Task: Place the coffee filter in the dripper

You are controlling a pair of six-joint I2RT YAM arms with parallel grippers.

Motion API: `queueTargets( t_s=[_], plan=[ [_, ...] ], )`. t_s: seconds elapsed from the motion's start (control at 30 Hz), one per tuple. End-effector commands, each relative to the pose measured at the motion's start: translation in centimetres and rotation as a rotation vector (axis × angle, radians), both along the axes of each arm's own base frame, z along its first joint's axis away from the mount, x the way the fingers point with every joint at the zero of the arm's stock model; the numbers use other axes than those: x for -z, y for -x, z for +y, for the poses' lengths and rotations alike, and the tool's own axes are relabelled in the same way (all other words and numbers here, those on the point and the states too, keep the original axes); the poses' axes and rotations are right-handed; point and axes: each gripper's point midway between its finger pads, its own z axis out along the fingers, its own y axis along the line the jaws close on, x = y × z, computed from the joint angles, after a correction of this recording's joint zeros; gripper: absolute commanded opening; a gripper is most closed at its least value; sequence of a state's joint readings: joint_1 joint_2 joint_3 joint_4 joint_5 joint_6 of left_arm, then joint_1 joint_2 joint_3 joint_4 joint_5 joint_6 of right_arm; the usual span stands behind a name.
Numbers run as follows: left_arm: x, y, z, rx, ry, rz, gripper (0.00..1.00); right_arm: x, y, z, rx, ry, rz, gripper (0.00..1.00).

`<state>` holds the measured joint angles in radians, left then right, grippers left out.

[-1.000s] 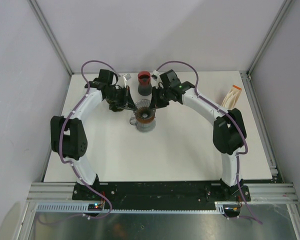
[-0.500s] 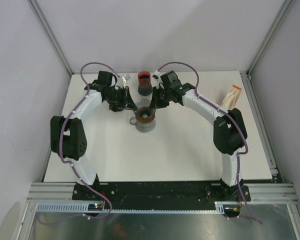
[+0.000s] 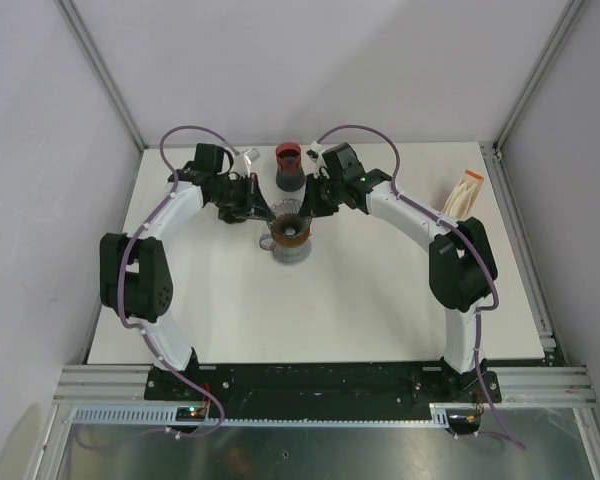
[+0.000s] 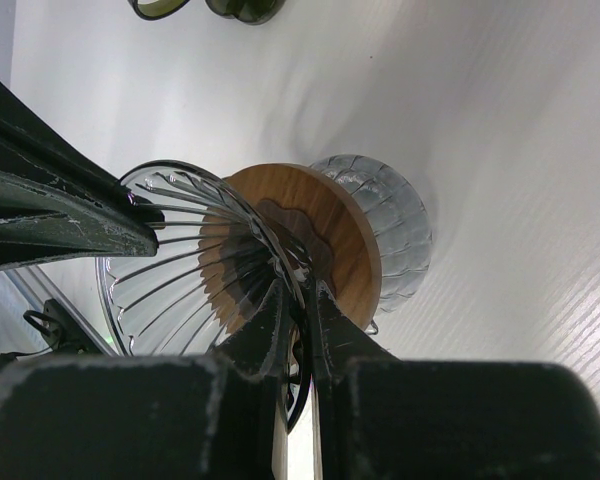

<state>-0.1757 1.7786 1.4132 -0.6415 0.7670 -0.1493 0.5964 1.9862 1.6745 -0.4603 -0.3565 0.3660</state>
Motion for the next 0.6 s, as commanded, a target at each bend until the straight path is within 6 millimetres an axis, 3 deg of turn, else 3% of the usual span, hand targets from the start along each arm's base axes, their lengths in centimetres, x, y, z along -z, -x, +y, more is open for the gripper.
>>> queueTargets(
  t_s=[0.0,0.17,0.3,0.57],
  plan=[
    [7.7,2.3,3.0,0.022,-0.243,0.120,0.00,7.6,3.0,-1.5,-0.056,0.188,0.126,0.00],
    [4.9,0.8,2.5,0.006,-0.207,0.055,0.04,5.2,2.2,-1.0,-0.039,0.159,0.068,0.00],
    [2.7,-0.4,1.8,0.002,-0.164,0.010,0.23,3.7,1.6,-0.6,-0.033,0.134,0.034,0.00],
    [-0.1,-2.1,1.3,0.003,-0.131,-0.066,0.46,2.5,1.3,-0.3,-0.037,0.124,0.030,0.00]
  ],
)
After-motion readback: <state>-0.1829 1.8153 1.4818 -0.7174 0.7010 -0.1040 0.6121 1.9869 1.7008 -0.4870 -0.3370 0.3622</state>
